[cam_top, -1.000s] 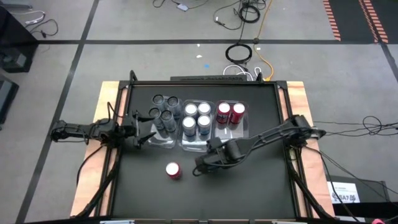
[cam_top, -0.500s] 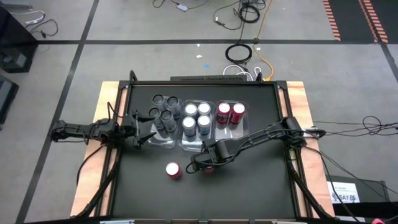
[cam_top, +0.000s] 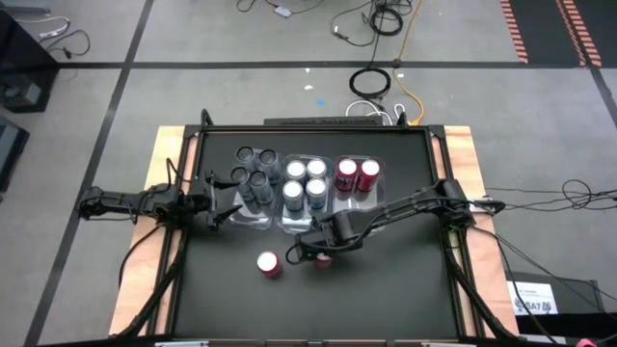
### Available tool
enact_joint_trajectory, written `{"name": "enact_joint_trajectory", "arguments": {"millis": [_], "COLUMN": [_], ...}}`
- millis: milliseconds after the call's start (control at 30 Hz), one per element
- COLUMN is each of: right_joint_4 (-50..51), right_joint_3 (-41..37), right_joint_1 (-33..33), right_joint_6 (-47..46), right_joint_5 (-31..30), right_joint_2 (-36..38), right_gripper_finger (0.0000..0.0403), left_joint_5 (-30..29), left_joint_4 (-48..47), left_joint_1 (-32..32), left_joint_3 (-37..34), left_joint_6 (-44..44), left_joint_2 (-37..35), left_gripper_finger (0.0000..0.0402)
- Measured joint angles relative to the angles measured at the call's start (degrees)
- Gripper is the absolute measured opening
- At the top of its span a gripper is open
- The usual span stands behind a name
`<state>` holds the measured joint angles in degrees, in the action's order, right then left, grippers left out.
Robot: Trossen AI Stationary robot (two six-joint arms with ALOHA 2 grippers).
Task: Sort soda cans
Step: Put the right red soda can into the right transparent bin
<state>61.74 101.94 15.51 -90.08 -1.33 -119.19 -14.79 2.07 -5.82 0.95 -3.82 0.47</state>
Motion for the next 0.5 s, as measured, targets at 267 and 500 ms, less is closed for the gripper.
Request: {"name": "enact_joint_trajectory", "arguments": {"millis": [267,500], "right_joint_4": [0.99,1.42], "right_joint_3": [-0.76,-0.42], "right_joint_1": [1.67,3.25], "right_joint_6": [-0.15,0.39], "right_joint_5": [-4.83,-16.51], "right_joint_2": [5.58,15.52], "right_gripper_finger": [0.0288,0.0287], "left_joint_5": [0.00,-0.01], "left_joint_4": [0.00,0.00], "left_joint_1": [0.00,0.00], "left_joint_3": [0.00,0.00], "left_joint_6": [-0.04,-0.04], "left_joint_2": [-0.02,0.00], "left_gripper_finger": [0.0366,0.0366]}}
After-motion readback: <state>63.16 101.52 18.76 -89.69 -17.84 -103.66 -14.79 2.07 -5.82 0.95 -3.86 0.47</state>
